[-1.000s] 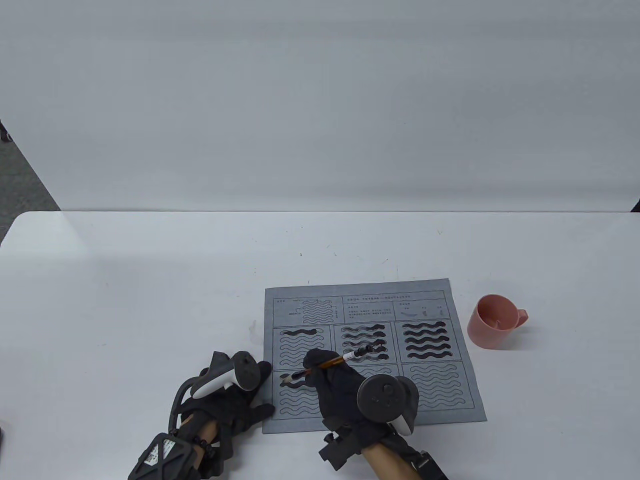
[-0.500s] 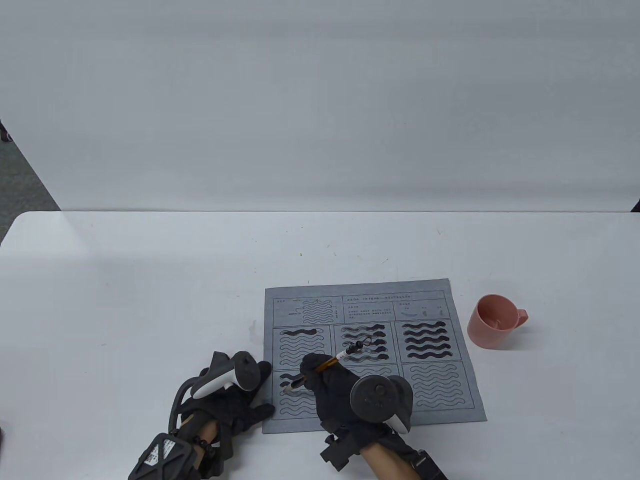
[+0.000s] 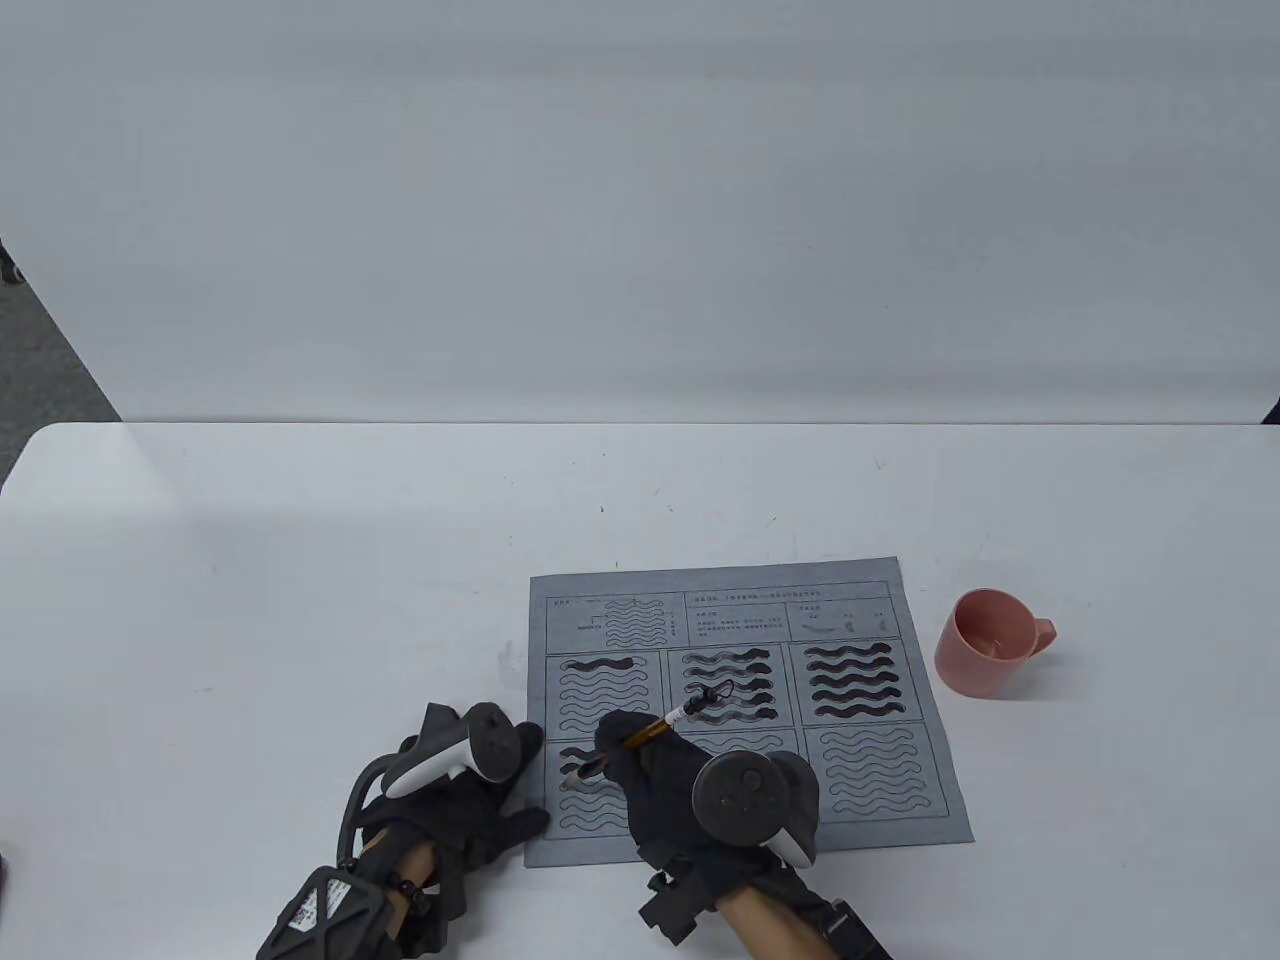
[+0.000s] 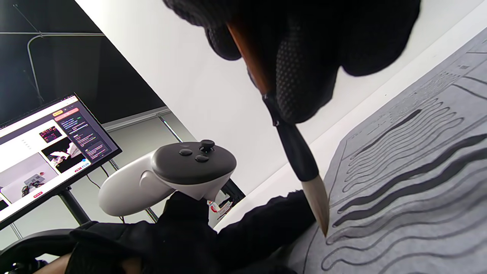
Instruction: Trace patterns on water writing practice cloth with Chinese brush
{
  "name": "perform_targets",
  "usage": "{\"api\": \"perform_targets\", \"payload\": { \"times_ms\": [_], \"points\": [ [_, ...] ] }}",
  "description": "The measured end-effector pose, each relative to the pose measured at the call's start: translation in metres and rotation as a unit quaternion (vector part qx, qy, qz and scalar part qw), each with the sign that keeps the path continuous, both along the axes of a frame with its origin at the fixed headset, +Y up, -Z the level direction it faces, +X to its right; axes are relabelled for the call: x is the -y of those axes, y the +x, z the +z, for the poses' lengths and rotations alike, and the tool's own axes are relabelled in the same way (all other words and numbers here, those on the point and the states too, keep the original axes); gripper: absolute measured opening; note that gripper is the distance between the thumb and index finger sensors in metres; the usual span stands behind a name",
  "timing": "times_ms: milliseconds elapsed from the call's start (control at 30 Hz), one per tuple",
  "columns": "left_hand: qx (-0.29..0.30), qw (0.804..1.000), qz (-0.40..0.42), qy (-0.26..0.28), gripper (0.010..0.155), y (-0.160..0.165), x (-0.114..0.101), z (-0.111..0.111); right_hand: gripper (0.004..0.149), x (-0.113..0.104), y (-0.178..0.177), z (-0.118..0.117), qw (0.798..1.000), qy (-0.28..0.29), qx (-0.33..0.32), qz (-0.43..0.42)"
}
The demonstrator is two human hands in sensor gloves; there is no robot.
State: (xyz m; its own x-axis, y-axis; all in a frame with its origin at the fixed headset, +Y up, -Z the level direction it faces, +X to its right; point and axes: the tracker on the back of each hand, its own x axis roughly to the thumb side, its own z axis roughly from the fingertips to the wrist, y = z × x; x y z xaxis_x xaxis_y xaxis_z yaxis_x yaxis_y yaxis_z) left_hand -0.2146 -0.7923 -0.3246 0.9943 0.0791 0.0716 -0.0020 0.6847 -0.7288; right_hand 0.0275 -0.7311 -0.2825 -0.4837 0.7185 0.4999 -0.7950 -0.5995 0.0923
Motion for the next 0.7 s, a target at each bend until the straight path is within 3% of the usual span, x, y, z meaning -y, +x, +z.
{"api": "perform_targets", "payload": {
  "times_ms": [700],
  "points": [
    [0.0,1.0,0.0,0.0,0.086,0.0,0.0001,0.0,0.042,0.0007,-0.0026,0.0005,1.0,-0.002,-0.004,0.009]
  ]
}}
